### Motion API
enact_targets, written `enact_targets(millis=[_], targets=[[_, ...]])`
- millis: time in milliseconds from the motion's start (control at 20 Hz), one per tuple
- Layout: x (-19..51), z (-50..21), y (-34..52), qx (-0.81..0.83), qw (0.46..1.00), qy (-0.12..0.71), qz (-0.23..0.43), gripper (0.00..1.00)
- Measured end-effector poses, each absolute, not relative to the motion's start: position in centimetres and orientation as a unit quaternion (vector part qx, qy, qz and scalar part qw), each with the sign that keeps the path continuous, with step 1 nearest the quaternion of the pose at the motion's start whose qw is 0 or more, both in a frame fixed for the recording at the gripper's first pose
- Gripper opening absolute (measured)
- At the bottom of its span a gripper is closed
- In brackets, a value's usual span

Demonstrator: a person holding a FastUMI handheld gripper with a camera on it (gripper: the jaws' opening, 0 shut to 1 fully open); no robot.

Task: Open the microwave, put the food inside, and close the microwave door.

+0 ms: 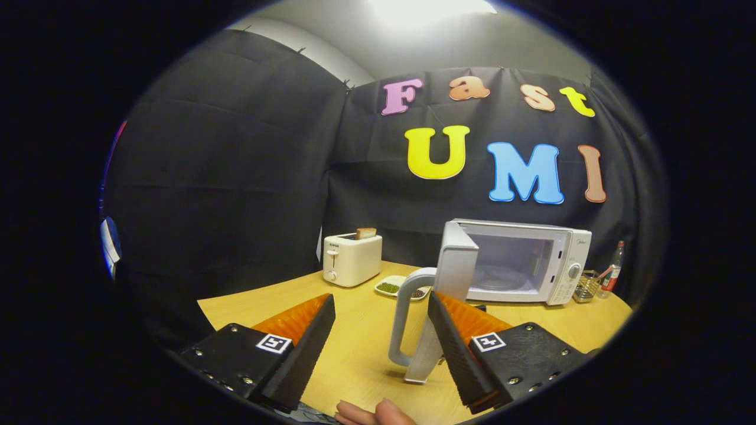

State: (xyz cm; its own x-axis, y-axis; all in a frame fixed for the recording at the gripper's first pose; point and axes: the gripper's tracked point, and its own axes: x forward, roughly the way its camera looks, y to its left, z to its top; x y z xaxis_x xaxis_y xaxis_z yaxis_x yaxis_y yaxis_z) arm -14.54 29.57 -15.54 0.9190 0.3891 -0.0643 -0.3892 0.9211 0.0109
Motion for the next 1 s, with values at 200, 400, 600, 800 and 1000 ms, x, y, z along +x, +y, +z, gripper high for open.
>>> enact_targets(millis=[200, 400, 600, 800, 1000], targets=[[-14.8, -15.9, 26.5, -0.015, 0.973, 0.029, 0.230, 0.95], [-14.7, -16.2, 20.9, -0.023, 0.972, 0.036, 0.232, 0.96], [-13.6, -17.6, 16.0, -0.007, 0.973, 0.054, 0.224, 0.95], [-12.0, -20.1, 10.8, -0.003, 0.976, 0.084, 0.198, 0.96], [-11.9, -23.0, 8.1, 0.004, 0.971, 0.120, 0.205, 0.96]])
